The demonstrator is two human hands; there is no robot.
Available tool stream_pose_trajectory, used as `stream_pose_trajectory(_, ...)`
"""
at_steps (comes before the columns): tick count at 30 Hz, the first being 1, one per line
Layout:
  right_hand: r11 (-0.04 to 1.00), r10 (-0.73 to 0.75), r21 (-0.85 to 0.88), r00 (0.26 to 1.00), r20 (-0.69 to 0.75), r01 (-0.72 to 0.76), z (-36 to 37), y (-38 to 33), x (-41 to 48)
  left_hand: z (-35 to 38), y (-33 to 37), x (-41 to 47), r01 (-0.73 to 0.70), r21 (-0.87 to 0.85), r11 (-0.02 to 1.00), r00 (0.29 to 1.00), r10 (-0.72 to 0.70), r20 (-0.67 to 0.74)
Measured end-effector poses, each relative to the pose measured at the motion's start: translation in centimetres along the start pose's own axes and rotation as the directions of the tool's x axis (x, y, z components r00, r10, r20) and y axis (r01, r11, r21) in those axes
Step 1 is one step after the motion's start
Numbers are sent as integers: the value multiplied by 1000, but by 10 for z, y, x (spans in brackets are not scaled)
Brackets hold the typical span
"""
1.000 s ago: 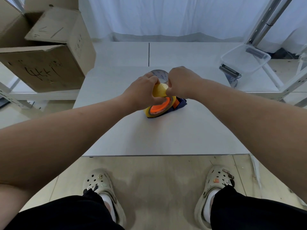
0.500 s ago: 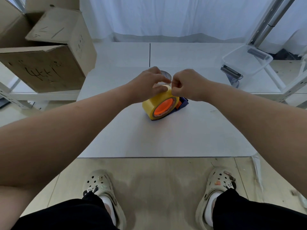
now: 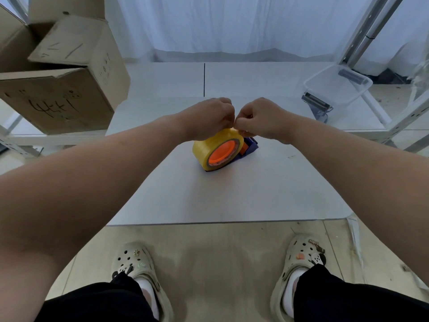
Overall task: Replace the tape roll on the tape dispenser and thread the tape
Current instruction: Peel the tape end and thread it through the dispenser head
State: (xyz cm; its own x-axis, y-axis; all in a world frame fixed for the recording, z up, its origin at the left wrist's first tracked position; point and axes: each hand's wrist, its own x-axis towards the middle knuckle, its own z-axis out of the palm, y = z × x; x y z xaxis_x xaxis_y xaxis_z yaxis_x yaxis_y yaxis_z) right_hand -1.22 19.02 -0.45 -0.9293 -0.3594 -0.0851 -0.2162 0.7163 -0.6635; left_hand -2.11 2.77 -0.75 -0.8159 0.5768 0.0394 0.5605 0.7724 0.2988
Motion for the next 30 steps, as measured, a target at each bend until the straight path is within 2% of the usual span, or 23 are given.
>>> stream_pose_trajectory(14,999,-17,-36,999,-33,15,2,-10,4,8,-1,-9,10,56,998,997,-5,-76)
stream_pose_trajectory(16,998,-19,-66,999,-40,16,2,-11,3,7,-1,-11,22,13,1000,996,-20,-91)
stream_pose_trajectory(20,995,-5,-96,999,-43,1,3,-10,1,-1,-1,-19,50,-184,982,988,-76,-136)
stream_pose_trajectory(22,995,-15,-97,998,-63,9,4,-9,1,1,-2,-24,62,-209,976,992,-82,-91)
stream_pose_trajectory(25,994,-20,-109,997,-76,12,6,-13,3,11,-1,-29,146,-125,981,989,-142,47)
stream_pose_trajectory(30,981,46,-185,995,-87,-61,10,-21,12,16,1,-33,261,-318,912,960,-279,-12)
